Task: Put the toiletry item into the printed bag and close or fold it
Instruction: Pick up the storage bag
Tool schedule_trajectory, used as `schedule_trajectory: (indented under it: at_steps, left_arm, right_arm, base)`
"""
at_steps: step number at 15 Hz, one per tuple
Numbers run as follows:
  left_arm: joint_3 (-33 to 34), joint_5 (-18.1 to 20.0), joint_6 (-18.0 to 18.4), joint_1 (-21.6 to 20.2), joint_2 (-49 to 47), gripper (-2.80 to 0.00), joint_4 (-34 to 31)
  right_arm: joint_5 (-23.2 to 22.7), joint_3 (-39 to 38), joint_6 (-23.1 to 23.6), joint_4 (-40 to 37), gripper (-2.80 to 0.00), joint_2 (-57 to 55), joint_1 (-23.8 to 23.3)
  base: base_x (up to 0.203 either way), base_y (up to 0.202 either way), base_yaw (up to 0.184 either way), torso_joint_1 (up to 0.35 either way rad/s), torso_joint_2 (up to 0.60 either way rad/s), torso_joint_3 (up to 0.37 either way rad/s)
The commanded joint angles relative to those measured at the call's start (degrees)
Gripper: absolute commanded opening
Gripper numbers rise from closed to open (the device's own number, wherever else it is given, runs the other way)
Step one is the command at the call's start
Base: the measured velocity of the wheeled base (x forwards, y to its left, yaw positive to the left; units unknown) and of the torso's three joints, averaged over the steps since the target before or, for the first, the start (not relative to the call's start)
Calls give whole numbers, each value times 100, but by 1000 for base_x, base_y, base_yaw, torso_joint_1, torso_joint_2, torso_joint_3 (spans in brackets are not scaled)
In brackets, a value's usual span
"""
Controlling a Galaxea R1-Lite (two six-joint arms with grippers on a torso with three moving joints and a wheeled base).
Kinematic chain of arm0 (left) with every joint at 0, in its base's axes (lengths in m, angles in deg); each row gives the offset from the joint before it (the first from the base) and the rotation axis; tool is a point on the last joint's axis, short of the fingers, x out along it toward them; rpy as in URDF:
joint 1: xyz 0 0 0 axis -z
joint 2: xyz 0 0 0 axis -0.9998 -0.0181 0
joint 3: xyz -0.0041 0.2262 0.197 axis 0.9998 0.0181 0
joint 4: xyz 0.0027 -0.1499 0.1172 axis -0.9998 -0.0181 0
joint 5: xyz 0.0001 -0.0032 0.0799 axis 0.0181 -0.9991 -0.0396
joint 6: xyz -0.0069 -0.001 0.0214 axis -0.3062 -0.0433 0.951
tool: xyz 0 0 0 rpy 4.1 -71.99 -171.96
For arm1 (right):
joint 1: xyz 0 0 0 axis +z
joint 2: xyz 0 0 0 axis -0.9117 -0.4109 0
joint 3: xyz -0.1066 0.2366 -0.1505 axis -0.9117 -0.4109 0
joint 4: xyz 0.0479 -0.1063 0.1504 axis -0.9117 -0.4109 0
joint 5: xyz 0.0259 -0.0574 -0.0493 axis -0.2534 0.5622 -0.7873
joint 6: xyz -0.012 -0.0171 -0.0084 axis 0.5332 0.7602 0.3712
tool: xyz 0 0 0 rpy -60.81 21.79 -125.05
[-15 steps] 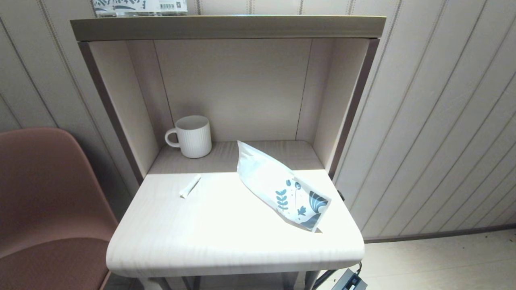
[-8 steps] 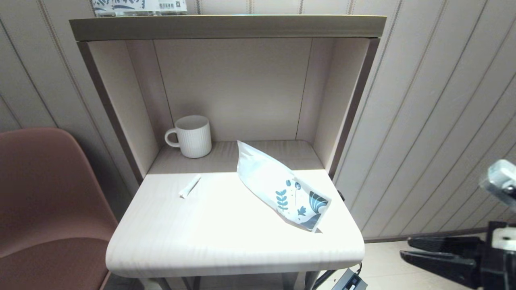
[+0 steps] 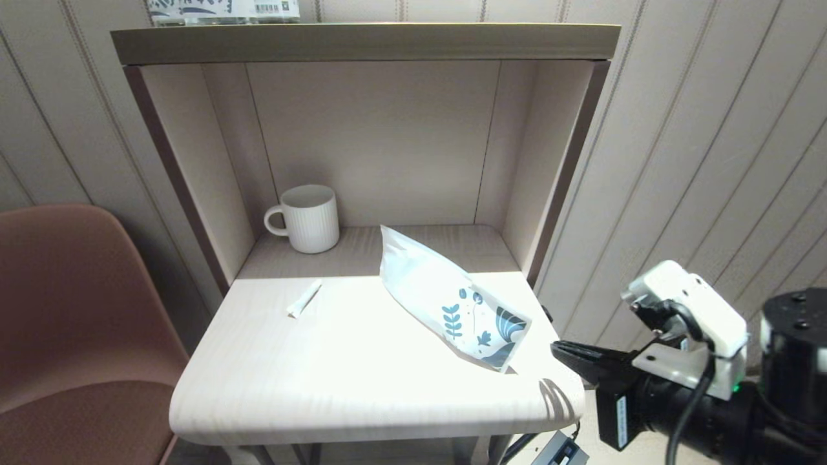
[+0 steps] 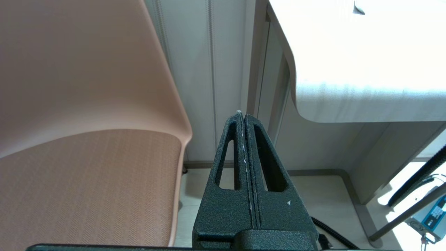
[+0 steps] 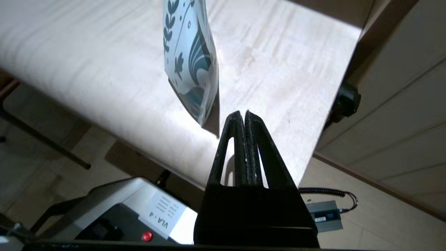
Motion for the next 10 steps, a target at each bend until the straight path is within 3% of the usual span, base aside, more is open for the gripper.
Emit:
schedule_trajectory:
  at_steps: [1, 8, 9, 10]
  left_arm:
    - [2, 1, 3, 5, 0, -280, -2]
    - [-7, 1, 3, 1, 0, -280, -5]
    - [-7, 1, 3, 7, 0, -280, -7]
    - [-7, 1, 3, 6, 0, -280, -9]
  right_arm:
    - [124, -138, 2, 376, -280, -393, 197]
    - [113, -144, -47, 131, -273, -278, 395]
    - [105, -78, -83, 122, 0, -289, 421]
    - [95, 16, -111, 119, 0, -304, 433]
  base:
    - [0, 0, 0, 0, 0, 0]
    - [0, 0, 0, 0, 0, 0]
    - [0, 0, 0, 0, 0, 0]
    - [0, 0, 0, 0, 0, 0]
